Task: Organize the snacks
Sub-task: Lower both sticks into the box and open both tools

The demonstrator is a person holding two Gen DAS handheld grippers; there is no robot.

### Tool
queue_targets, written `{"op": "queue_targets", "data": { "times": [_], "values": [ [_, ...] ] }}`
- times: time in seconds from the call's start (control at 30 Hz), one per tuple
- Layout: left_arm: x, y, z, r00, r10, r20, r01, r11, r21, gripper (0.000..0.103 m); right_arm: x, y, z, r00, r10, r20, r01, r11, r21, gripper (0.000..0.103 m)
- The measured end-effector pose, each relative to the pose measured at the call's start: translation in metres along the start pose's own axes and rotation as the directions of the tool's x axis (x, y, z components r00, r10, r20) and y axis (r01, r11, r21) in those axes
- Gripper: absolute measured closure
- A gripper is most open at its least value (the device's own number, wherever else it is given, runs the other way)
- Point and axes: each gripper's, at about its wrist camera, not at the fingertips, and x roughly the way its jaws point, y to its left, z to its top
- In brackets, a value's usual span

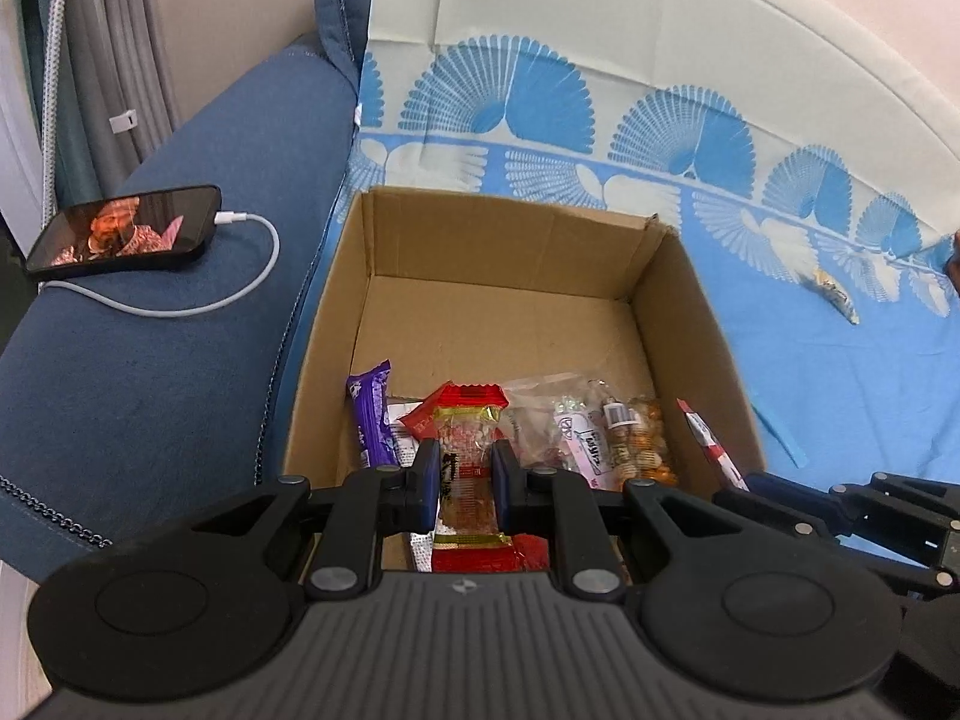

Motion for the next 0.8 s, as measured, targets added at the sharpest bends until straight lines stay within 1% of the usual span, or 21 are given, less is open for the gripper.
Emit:
{"op": "queue_targets", "data": {
  "times": [0.27, 0.6, 0.67, 0.7, 0.73, 0.77, 0.8],
  "values": [
    [0.024, 0.003, 0.002, 0.999, -0.001, -0.039, 0.002, 1.0, 0.002, 0.083, 0.027, -0.008, 0.005, 1.0, -0.002, -0.03, 0.002, 1.0, 0.01, 0.085],
    [0.051, 0.005, 0.006, 0.997, 0.012, -0.081, -0.012, 1.0, 0.001, 0.083, 0.049, -0.014, 0.009, 0.999, -0.008, -0.048, 0.008, 1.0, 0.01, 0.084],
    [0.055, 0.006, 0.007, 0.995, 0.02, -0.094, -0.02, 1.0, -0.003, 0.072, 0.053, -0.015, 0.009, 0.998, -0.017, -0.055, 0.017, 1.0, 0.013, 0.082],
    [0.057, 0.008, 0.008, 0.994, 0.021, -0.104, -0.022, 1.0, -0.012, 0.045, 0.054, -0.015, 0.01, 0.998, -0.023, -0.058, 0.024, 1.0, 0.017, 0.082],
    [0.059, 0.01, 0.009, 0.993, 0.022, -0.119, -0.026, 0.999, -0.029, 0.009, 0.055, -0.016, 0.01, 0.998, -0.034, -0.057, 0.035, 0.999, 0.022, 0.077],
    [0.06, 0.013, 0.011, 0.992, 0.024, -0.126, -0.031, 0.998, -0.047, 0.0, 0.055, -0.016, 0.012, 0.997, -0.042, -0.059, 0.044, 0.999, 0.026, 0.059],
    [0.058, 0.016, 0.011, 0.993, 0.021, -0.119, -0.029, 0.997, -0.067, 0.0, 0.056, -0.015, 0.012, 0.997, -0.051, -0.061, 0.053, 0.998, 0.03, 0.05]
  ]
}}
